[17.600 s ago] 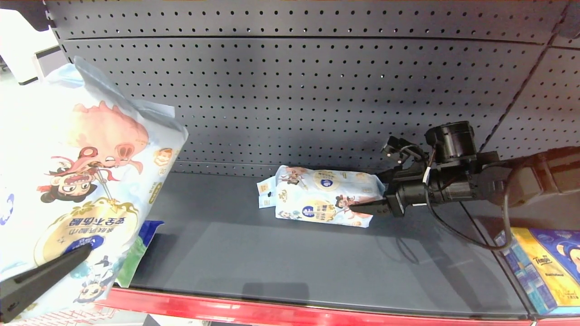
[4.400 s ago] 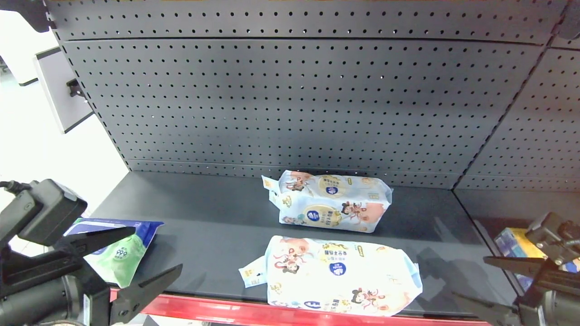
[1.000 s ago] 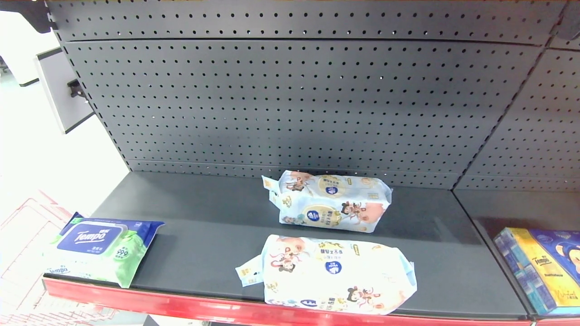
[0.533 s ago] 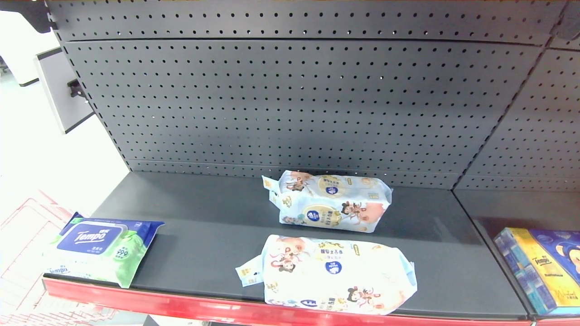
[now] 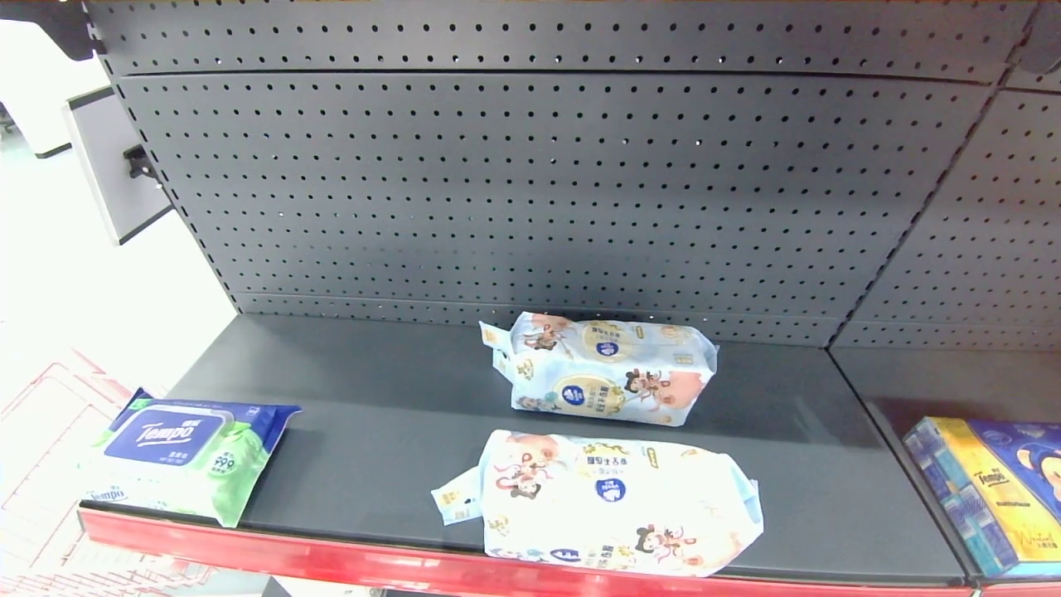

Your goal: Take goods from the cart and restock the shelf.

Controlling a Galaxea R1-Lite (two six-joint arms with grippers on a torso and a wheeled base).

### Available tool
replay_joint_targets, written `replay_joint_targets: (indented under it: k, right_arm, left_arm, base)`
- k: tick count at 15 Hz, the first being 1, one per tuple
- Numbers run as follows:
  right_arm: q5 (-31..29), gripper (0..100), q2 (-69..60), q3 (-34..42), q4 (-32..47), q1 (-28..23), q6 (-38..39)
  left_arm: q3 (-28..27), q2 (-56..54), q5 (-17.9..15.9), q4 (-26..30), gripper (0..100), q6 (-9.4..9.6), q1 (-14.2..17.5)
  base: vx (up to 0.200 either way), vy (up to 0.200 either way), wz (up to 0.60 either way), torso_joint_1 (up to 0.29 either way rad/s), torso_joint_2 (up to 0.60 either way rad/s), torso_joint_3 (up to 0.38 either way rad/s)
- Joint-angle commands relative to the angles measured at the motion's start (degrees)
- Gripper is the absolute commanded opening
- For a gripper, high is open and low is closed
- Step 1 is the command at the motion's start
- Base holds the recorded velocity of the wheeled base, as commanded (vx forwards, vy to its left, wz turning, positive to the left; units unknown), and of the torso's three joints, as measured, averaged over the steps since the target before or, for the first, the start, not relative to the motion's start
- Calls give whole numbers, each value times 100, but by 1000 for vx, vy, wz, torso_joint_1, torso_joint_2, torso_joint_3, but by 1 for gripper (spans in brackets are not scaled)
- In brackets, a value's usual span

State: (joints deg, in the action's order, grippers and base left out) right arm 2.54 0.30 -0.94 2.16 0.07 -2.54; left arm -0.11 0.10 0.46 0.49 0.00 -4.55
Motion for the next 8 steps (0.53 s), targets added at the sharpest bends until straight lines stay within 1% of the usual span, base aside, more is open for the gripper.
replay_joint_targets:
  k: [1, 3, 8]
  right_arm:
    - [36, 100, -22, 94, -58, 1, -28]
    - [1, 100, -22, 94, -102, 1, -168]
    - [-43, 100, -22, 94, -181, -7, -151]
  left_arm:
    - [2, -10, -11, -5, 100, 18, -90]
    - [11, -10, 42, -5, 100, -53, -29]
    - [11, -10, 33, -5, 100, -18, -29]
  base:
    - [0, 0, 0, 0, 0, 0]
    - [0, 0, 0, 0, 0, 0]
    - [0, 0, 0, 0, 0, 0]
